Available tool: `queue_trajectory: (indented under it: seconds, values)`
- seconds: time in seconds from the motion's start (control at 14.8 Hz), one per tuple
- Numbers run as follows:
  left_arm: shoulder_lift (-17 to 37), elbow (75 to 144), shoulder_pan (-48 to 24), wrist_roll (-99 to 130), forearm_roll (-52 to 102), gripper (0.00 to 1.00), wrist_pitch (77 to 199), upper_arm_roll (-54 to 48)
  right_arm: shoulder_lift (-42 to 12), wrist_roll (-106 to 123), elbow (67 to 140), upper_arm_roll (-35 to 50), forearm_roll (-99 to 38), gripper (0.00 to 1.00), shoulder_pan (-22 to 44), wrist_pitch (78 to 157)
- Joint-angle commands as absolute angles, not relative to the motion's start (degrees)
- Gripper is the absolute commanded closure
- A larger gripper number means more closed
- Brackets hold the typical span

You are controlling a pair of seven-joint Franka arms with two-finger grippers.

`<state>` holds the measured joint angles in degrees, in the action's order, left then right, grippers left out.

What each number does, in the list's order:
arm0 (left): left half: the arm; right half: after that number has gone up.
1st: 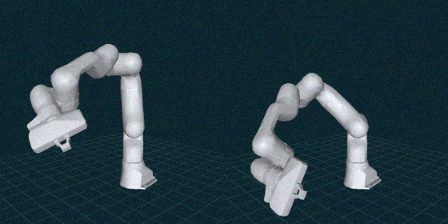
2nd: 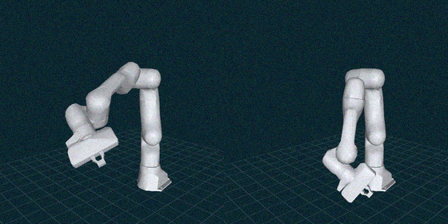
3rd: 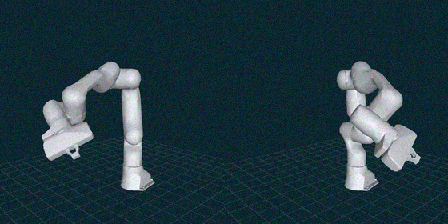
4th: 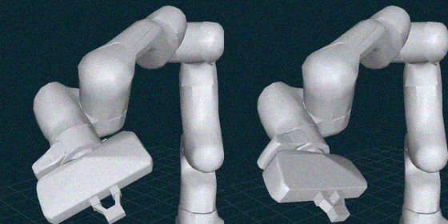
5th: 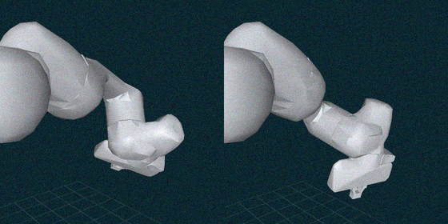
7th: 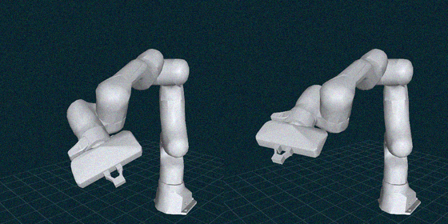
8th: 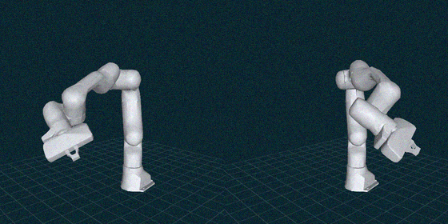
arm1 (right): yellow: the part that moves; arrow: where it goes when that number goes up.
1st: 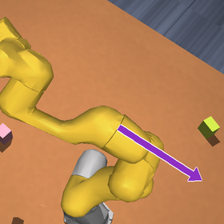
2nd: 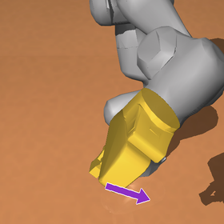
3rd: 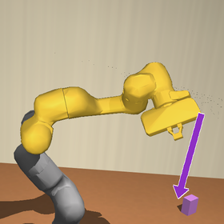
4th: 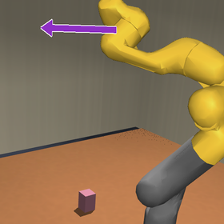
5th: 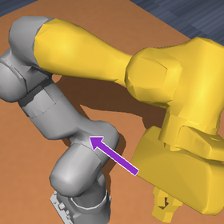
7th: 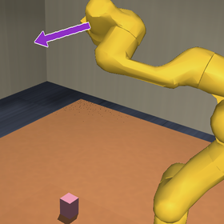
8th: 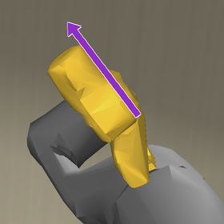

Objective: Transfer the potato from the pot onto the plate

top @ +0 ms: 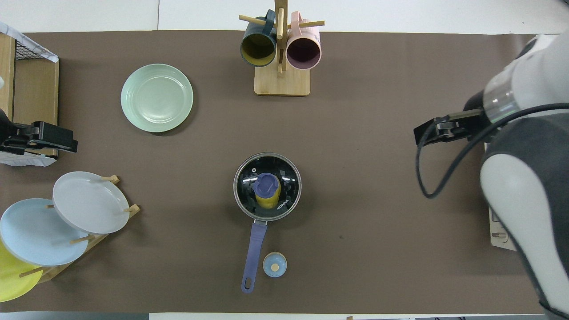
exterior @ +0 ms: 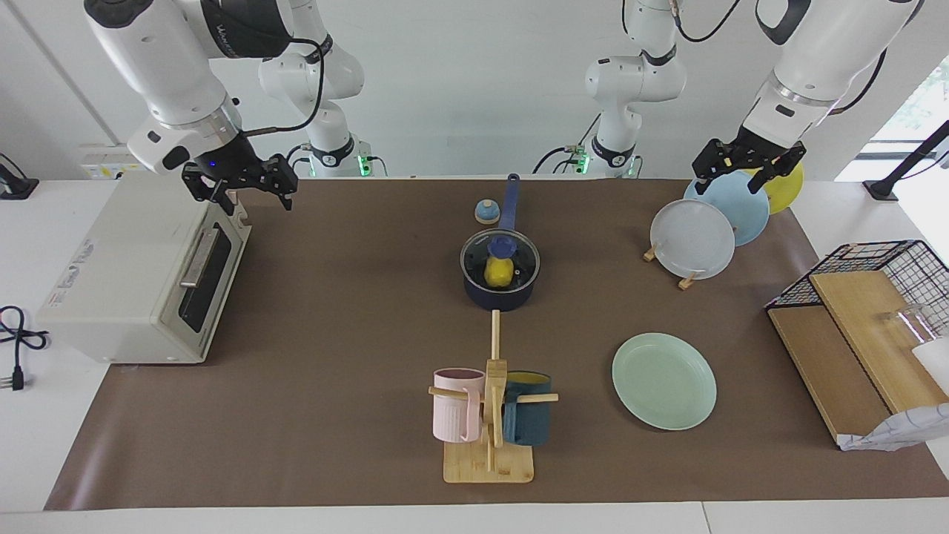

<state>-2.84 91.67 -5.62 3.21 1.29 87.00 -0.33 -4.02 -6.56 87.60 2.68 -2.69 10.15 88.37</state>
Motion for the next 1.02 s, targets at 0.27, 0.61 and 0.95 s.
queue_trajectory:
  seconds: [0.27,0.61,0.95]
  values:
    - [-4.22,93.52,-5.89,3.52,0.35,0.00,88.51,-0.35,-12.47,-28.97,80.16,2.81,-2.11,0.00,28.71,89.81]
    - [-4.22,93.52,-5.89,3.60,0.35,0.00,88.51,-0.35,-14.60,-37.26,87.41,2.90,0.18,0.00,36.56,103.24]
    - [-4.22,93.52,-5.89,3.60,0.35,0.00,88.59,-0.35,-12.82,-37.44,97.03,2.90,0.70,0.00,39.45,113.63]
